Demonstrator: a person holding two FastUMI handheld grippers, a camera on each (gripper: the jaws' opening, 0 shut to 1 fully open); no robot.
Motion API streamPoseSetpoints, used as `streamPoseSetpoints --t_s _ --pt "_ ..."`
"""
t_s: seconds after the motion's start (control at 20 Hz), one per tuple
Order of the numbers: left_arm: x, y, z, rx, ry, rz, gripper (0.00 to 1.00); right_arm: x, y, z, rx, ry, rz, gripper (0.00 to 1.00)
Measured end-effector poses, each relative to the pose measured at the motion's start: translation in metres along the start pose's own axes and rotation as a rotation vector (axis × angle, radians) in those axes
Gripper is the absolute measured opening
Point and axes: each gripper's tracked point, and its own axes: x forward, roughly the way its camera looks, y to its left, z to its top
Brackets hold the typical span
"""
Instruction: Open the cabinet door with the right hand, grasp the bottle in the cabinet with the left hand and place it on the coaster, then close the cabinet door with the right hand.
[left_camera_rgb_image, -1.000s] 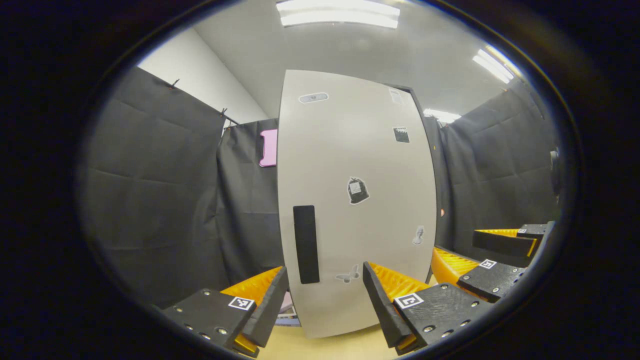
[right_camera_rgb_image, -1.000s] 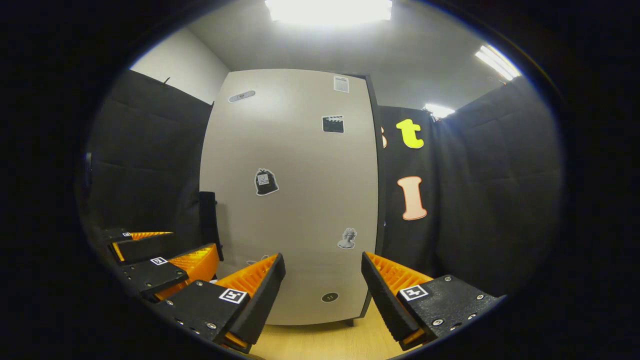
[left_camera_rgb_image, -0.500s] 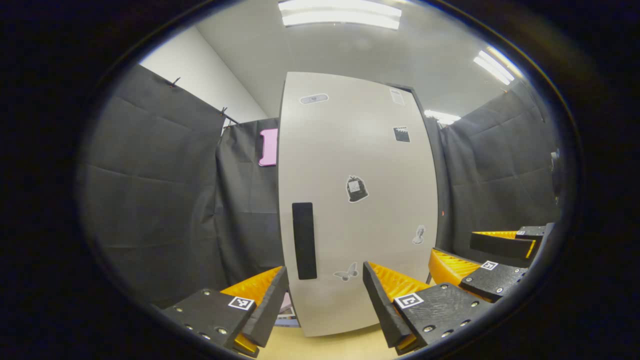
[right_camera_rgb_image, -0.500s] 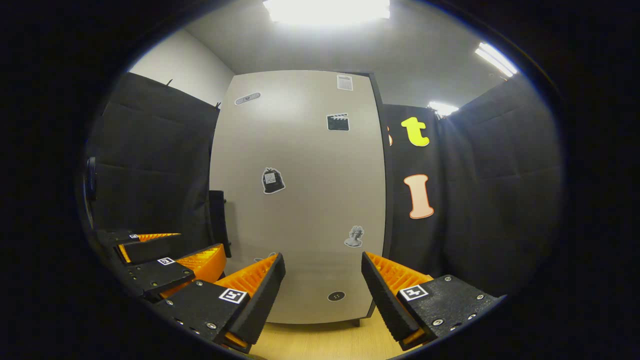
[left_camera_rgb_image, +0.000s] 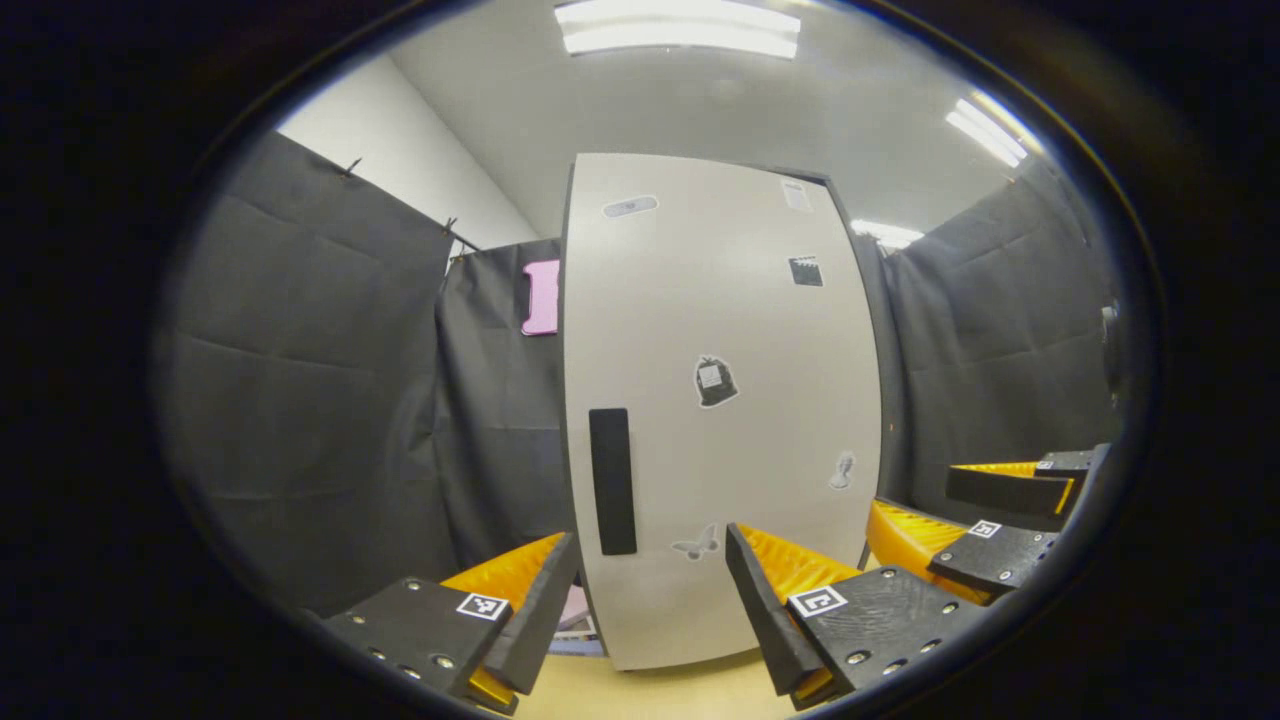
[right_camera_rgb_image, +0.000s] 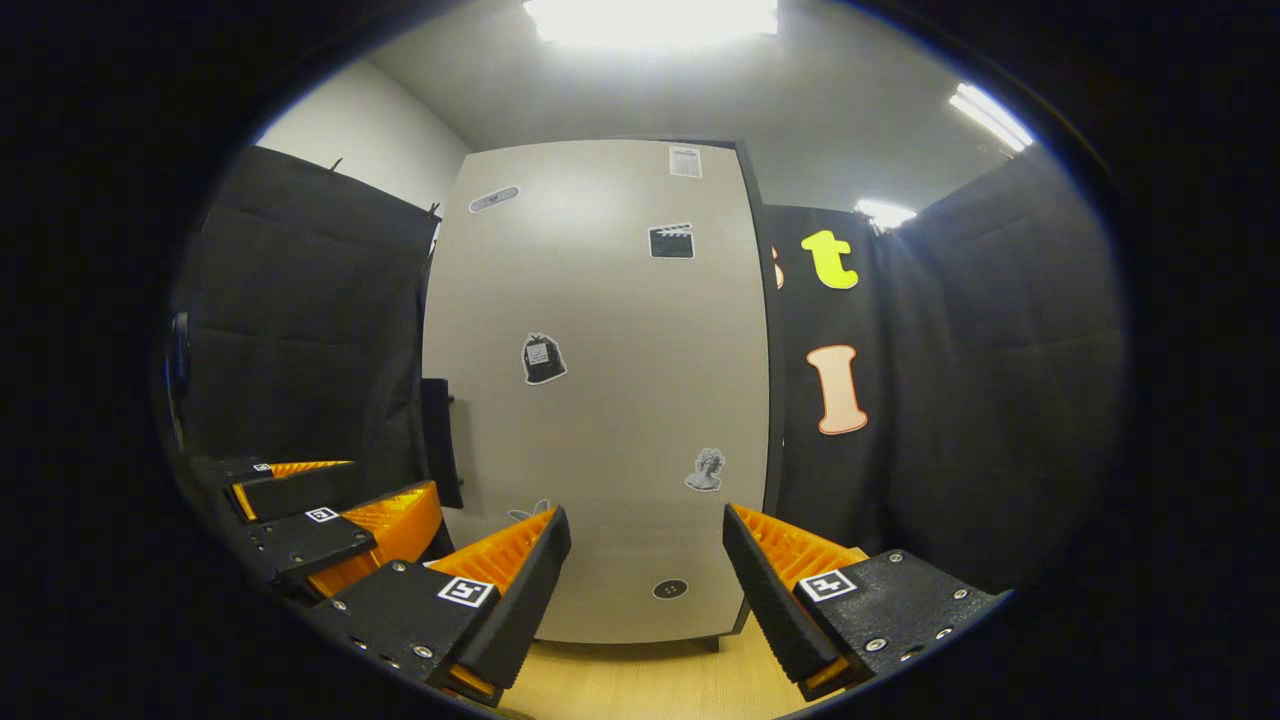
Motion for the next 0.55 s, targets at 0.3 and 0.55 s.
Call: streamPoseSetpoints --t_s 0.3,0.55 --pt "-0.0006 0.0007 0.0021 0.000 -0.003 -0.006 0.86 -0.0065 0.0009 -0.0023 -0.003 0.004 0.003 0.95" --pt "-0.0042 -0.0013 0.0014 0.006 0.002 -0.004 0.92 -0.0095 -0.0027 -0.0034 0.000 0.007 -0.006 0.95"
